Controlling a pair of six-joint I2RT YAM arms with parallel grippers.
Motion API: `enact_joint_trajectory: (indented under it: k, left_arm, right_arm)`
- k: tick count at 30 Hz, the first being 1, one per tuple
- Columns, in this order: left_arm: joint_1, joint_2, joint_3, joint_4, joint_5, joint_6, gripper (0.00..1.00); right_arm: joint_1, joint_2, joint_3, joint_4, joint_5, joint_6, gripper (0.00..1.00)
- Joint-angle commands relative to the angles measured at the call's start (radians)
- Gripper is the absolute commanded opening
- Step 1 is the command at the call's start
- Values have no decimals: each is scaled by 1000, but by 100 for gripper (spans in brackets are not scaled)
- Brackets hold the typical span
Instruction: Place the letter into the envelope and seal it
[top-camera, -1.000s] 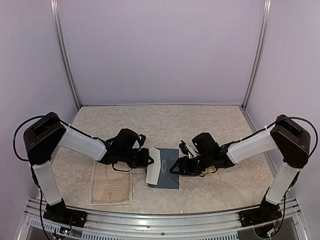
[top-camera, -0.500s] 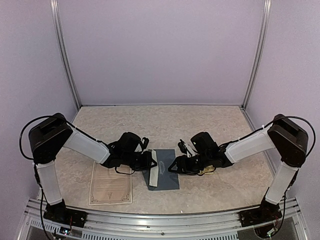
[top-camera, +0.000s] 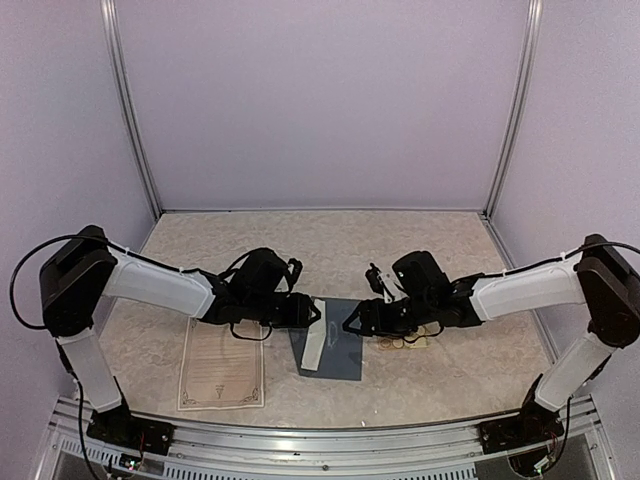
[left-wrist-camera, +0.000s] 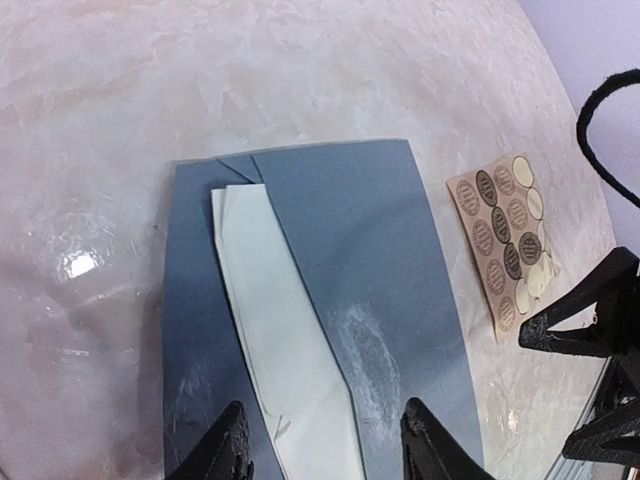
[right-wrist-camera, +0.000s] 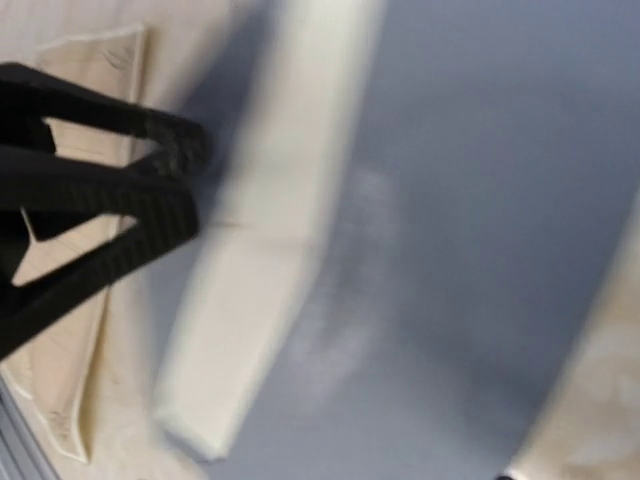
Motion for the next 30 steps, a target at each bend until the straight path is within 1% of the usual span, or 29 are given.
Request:
enact_joint_trajectory:
  k: [1,3,6,10,14,15,19,25,27,30]
  left_arm:
    - [-10,-79,36,-128,-103,73,53]
    - [-11,-92,35,-154,-103,76,59]
    - [-11,-105,30,-177,-116,79,64]
    - [-10,-97,27,-176,-125,72,66]
    - [-10,-69,28,-147,-112,61,58]
    - [-8,-62,28,-143,-86,59,56]
    - [-6,-23,37,-84,-37,48,45]
    - [-3,33,50,-70,-14,34,37]
    - [-2,47,47,-68,-10,27,36]
    - [-2,62,38,-58,-2,19,31]
  right_arm:
    - [5,-70,21,-97,61,-33,72]
    - [4,-81,23,-108,66,-34,73]
    - [5,-79,22,-110,63,-31,75]
    - [5,-56,11,-89,53,-18,75]
    - [5,-8,3,-80,53,1,72]
    - [5,3,3,-81,56,5,71]
    - [5,38,-2,-52,64,19,69]
    - [5,78,-5,-23,62,34,67]
    - [5,90,-6,-19,59,36,67]
    - [4,105,-7,-12,54,39,66]
